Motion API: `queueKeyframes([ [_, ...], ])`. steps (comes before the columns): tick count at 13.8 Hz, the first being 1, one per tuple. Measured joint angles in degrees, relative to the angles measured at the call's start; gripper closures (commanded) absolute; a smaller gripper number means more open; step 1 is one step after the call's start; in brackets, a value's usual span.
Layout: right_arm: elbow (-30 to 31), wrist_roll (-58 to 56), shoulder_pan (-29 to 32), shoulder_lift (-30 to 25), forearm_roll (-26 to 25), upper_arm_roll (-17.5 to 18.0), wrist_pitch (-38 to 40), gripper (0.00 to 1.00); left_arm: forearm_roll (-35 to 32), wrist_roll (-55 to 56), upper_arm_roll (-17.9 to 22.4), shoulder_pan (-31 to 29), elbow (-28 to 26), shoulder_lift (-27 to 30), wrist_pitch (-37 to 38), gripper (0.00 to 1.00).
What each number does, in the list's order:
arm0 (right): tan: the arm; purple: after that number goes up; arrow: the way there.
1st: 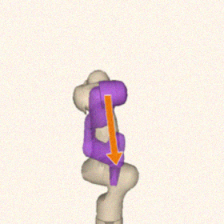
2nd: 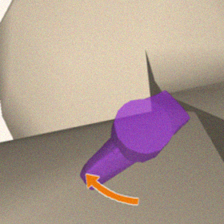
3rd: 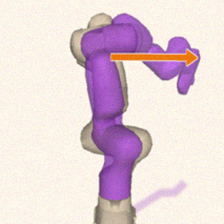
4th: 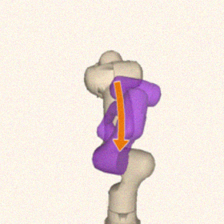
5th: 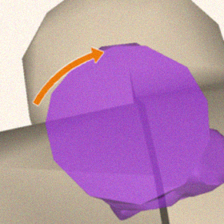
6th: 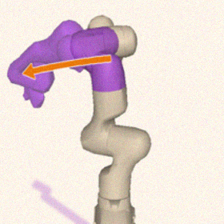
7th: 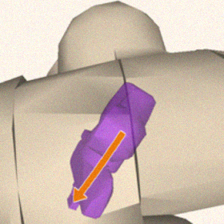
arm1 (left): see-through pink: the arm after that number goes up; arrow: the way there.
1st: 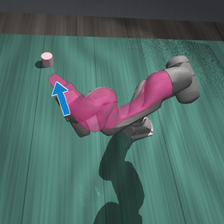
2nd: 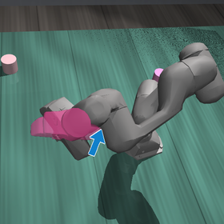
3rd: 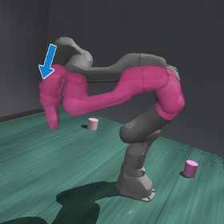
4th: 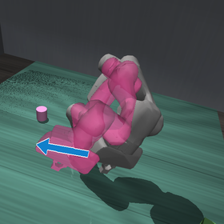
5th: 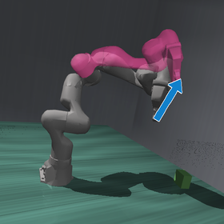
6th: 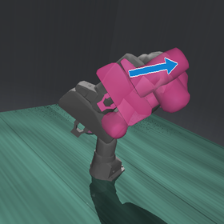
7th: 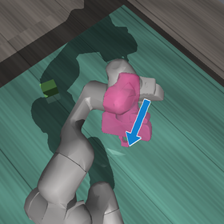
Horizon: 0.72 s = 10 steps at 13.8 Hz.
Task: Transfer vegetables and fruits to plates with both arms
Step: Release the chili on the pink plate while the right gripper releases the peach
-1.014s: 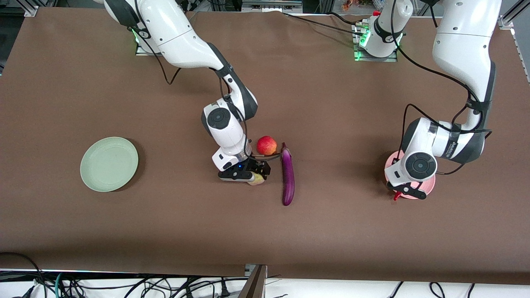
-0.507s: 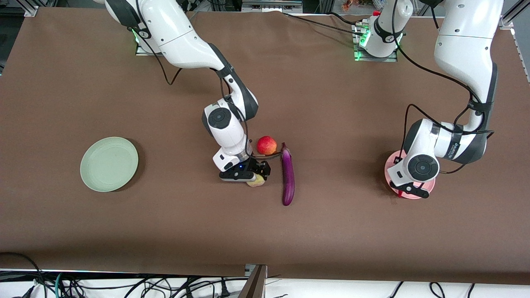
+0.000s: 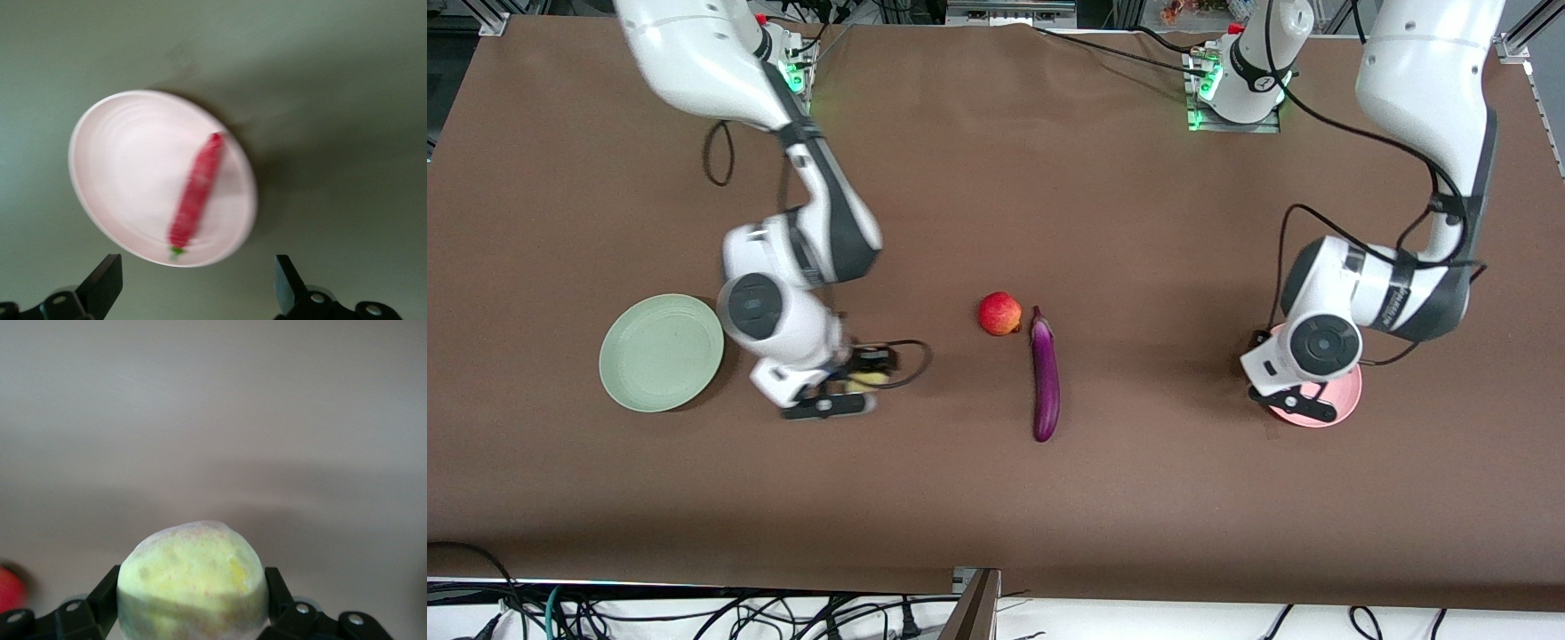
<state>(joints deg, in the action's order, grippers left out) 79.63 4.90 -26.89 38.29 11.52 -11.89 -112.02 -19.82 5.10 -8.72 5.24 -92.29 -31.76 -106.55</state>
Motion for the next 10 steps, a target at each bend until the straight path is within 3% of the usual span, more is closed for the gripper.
queueKeyframes([
  [3,2.47,-15.66,4.65,-0.43,0.05,-11.01,6.02,0.70,6.14,6.98,-4.95,2.97,1.49,1.37,-0.69,0.00],
  [7,4.07,-20.47,12.89,1.84,0.12,-12.16,6.03,0.70,15.69,13.53,-5.36,6.94,4.09,-3.79,-13.26,0.00],
  [10,4.25,-20.47,14.94,4.29,0.45,-12.12,5.77,0.69,17.52,23.25,-5.52,9.59,4.25,-9.52,-26.35,0.00],
])
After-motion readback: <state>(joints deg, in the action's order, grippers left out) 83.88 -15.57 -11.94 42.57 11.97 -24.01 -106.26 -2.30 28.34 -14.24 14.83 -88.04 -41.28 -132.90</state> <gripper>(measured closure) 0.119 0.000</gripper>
